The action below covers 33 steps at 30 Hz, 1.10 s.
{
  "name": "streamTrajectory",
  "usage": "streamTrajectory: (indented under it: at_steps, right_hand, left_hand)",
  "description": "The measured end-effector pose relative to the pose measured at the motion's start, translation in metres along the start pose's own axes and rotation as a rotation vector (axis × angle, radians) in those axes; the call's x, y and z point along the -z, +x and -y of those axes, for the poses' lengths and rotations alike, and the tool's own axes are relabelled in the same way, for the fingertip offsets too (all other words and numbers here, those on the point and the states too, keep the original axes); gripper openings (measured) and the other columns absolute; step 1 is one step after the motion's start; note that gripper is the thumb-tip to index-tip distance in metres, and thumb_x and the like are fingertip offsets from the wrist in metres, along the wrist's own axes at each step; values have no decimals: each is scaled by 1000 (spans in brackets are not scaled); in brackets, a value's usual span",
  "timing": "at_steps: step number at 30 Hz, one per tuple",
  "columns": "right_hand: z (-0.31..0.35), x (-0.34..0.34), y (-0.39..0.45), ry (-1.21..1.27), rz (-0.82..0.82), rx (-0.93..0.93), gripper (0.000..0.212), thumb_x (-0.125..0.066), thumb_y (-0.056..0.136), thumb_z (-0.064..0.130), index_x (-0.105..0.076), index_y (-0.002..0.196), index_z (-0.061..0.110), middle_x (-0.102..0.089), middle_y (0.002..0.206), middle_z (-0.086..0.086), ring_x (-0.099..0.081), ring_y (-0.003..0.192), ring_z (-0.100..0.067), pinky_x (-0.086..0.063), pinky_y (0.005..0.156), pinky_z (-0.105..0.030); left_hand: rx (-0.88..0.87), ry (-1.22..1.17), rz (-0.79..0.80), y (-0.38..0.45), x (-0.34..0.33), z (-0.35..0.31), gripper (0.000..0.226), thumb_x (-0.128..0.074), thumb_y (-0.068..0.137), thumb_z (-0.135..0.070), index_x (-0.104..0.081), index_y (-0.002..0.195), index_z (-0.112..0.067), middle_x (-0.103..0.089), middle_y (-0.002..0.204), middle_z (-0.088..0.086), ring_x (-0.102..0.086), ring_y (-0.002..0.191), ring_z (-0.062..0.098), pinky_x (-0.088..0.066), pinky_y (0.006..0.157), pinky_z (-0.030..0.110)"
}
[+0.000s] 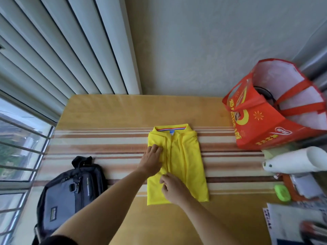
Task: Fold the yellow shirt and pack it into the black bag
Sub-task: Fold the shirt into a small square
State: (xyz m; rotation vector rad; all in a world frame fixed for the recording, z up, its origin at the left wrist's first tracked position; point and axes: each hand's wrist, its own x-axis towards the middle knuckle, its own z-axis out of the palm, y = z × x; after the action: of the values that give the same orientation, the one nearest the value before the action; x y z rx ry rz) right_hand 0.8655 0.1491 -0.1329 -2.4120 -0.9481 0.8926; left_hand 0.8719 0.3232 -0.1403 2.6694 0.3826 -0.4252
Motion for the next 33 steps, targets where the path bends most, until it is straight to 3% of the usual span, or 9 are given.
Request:
streamTrajectory:
  at_steps: [3, 6, 8, 12, 16, 20, 28, 30, 33]
  right_hand:
    - [-14, 25, 2, 8, -208, -71, 10, -51, 84, 16, -60, 88, 18, -60, 93, -2, -63, 87, -27, -49, 70, -39]
    - [-35, 44, -11, -163, -368, -216, 3, -55, 84, 17, -57, 82, 16, -60, 86, -5, -63, 78, -32, -49, 59, -41]
    - [-50, 50, -26, -259, -300, -181, 9, -52, 85, 25, -55, 86, 17, -58, 88, -4, -64, 80, -32, -50, 61, -41]
    - [-60, 44, -56, -302, 67, -39, 29, -54, 86, 48, -46, 100, 24, -53, 106, 5, -63, 96, -27, -47, 71, -39]
    - [-66, 32, -70, -370, 131, 7, 50, -60, 88, 45, -41, 125, 19, -46, 128, 1, -59, 108, -31, -49, 83, -44]
    - [-67, 29, -74, -347, -1, 66, 27, -54, 91, 23, -47, 116, 18, -54, 115, -3, -63, 98, -32, -49, 73, -40]
    - [-66, 19, -81, -283, -11, 70, 18, -51, 90, 29, -52, 106, 20, -55, 107, 1, -62, 91, -27, -51, 70, -39]
    - [-72, 18, -82, -261, -88, 42, 17, -48, 92, 30, -56, 102, 18, -57, 100, 0, -63, 85, -27, -49, 65, -38]
    - [-82, 19, -83, -316, -266, -88, 22, -62, 83, 23, -61, 100, 10, -61, 91, -8, -64, 72, -31, -50, 55, -38]
  left_hand:
    - [-15, -59, -92, -12, -4, 4, 49, -64, 80, -15, -57, 129, -12, -47, 134, 11, -45, 122, 33, -50, 94, 47]
    - [23, -82, -239, -36, -10, 4, 27, -63, 75, -9, -60, 101, -11, -55, 106, 10, -54, 98, 34, -53, 73, 47]
    - [-69, -79, -194, -60, -14, -1, 20, -63, 78, -23, -57, 95, -15, -56, 98, 7, -57, 91, 32, -53, 69, 43]
    - [-329, 90, 127, -99, -33, -21, 36, -65, 80, -51, -57, 98, -21, -59, 104, -1, -59, 96, 21, -51, 76, 35]
    - [-231, 150, 142, -106, -55, -43, 50, -74, 72, -52, -56, 103, -17, -60, 104, 4, -59, 97, 25, -53, 76, 39]
    - [-71, 44, 114, -110, -56, -60, 26, -64, 84, -24, -59, 106, -11, -62, 110, 11, -61, 103, 34, -51, 81, 41]
    - [60, -60, 129, -116, -60, -66, 27, -64, 88, -38, -62, 102, -16, -64, 108, 5, -62, 100, 26, -50, 81, 36]
    - [146, -71, 74, -118, -58, -67, 28, -55, 93, -39, -64, 99, -14, -64, 106, 7, -63, 98, 29, -50, 79, 38]
    - [383, -46, -169, -119, -54, -64, 19, -49, 92, -20, -59, 102, -8, -60, 108, 13, -62, 99, 37, -51, 76, 43]
